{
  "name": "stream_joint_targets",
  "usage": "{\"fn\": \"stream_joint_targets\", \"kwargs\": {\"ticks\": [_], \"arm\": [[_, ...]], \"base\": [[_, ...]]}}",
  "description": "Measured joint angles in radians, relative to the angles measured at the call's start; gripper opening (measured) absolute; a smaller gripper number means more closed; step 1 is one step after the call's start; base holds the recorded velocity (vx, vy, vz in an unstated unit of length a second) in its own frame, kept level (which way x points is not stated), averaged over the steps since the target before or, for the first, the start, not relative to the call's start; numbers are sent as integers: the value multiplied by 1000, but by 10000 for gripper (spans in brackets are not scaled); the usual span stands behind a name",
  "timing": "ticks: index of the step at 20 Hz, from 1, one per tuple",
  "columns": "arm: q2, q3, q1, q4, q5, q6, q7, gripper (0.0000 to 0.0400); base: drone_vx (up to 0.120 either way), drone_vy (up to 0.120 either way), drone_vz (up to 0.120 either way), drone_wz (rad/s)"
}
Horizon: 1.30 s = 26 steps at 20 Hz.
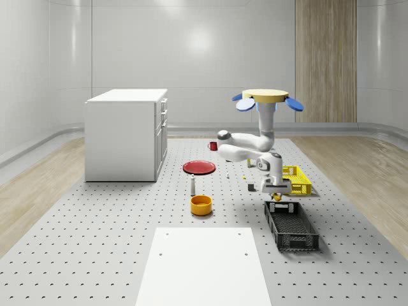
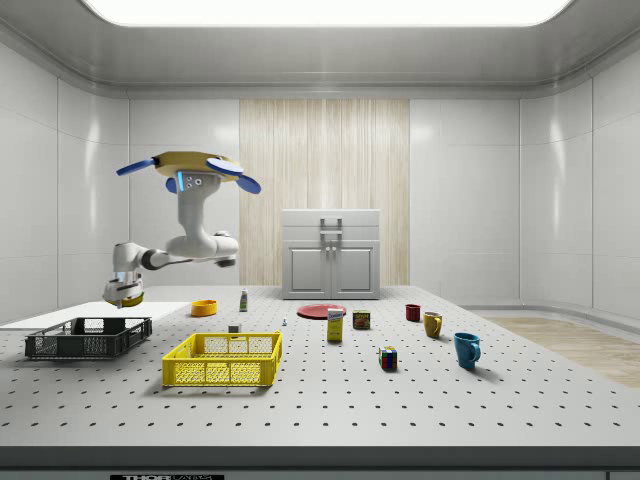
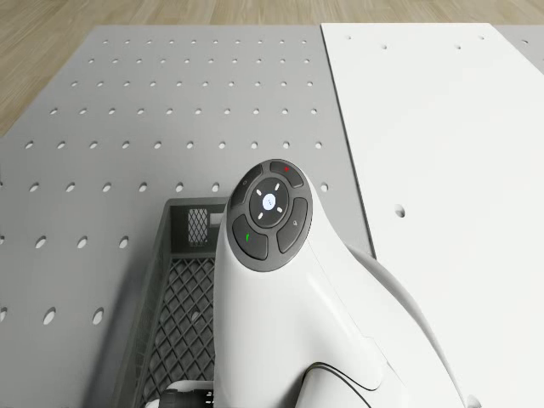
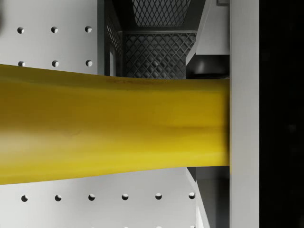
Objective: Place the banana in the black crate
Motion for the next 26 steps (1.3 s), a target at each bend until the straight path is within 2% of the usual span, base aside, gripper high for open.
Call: {"fn": "stream_joint_targets", "kwargs": {"ticks": [7,13,18,21,26], "arm": [[-1,0,0,0,0,1,0,199],[-1,0,0,0,1,1,0,199],[-2,0,0,0,1,2,0,199],[-2,0,0,0,1,2,0,199],[-4,-27,-4,6,-25,12,1,199]], "base": [[120,114,0,0],[107,0,0,0],[120,0,-120,0],[120,0,-27,0],[16,0,0,0]]}}
